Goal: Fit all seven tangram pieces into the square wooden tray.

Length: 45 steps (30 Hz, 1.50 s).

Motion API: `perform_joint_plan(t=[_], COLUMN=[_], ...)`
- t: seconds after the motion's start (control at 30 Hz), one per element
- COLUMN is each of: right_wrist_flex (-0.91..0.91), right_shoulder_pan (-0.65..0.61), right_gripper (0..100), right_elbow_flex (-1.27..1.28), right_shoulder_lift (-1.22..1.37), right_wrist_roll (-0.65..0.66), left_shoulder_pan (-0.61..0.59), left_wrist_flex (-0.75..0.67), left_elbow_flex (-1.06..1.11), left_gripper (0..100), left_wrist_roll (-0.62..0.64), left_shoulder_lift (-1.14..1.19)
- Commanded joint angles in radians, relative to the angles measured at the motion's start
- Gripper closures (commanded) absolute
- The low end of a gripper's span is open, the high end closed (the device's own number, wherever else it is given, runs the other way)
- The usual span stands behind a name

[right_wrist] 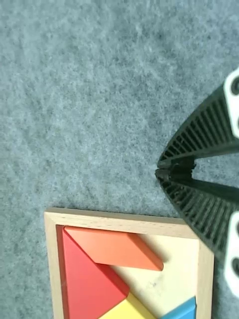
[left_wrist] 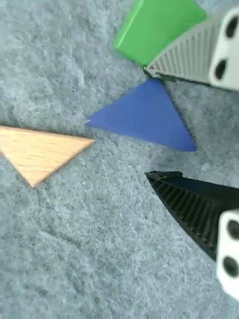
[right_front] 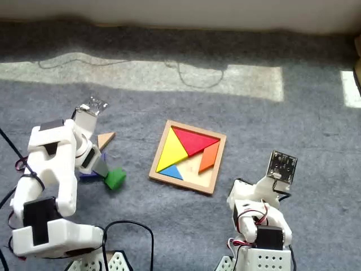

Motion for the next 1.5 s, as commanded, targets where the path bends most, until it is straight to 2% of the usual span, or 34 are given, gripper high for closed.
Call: perform_joint_plan(t=[0.0, 0.17, 0.47, 0.57, 0.7, 0.9, 0.97, 1.13, 1.23, 1.33, 1.47], right_wrist_flex=[0.004, 0.004, 0.004, 0.005, 0.007, 0.005, -0.001, -0.004, -0.054, -0.088, -0.088], right_shoulder_pan=[0.008, 0.008, 0.008, 0.008, 0.015, 0.142, 0.168, 0.219, 0.219, 0.219, 0.219], right_gripper=[99.3, 99.3, 99.3, 99.3, 99.3, 99.3, 99.3, 99.3, 99.3, 99.3, 99.3], right_elbow_flex=[0.077, 0.077, 0.077, 0.077, 0.077, 0.068, 0.068, 0.068, 0.071, 0.079, 0.079], right_shoulder_lift=[-0.016, -0.016, -0.016, -0.016, -0.016, -0.016, -0.016, -0.016, -0.016, -0.016, -0.016], right_wrist_roll=[0.012, 0.012, 0.012, 0.012, 0.012, 0.012, 0.012, 0.012, 0.012, 0.012, 0.012], left_shoulder_pan=[0.025, 0.031, 0.031, 0.031, 0.056, 0.177, 0.237, 0.42, 0.479, 0.466, 0.354], left_wrist_flex=[-0.002, 0.04, 0.04, 0.058, 0.153, 0.259, 0.272, 0.272, 0.269, 0.269, 0.269], left_elbow_flex=[-0.048, -0.096, -0.099, -0.084, -0.067, -0.01, 0.001, -0.004, -0.005, -0.007, -0.007], left_gripper=[73, 81, 82, 82, 82, 82, 82, 82, 82, 81, 80], left_wrist_roll=[-0.003, -0.006, -0.003, -0.003, -0.003, 0.0, 0.046, 0.135, 0.155, 0.155, 0.147], left_shoulder_lift=[0.047, 0.09, 0.087, 0.033, -0.122, -0.383, -0.443, -0.463, -0.455, -0.461, -0.453])
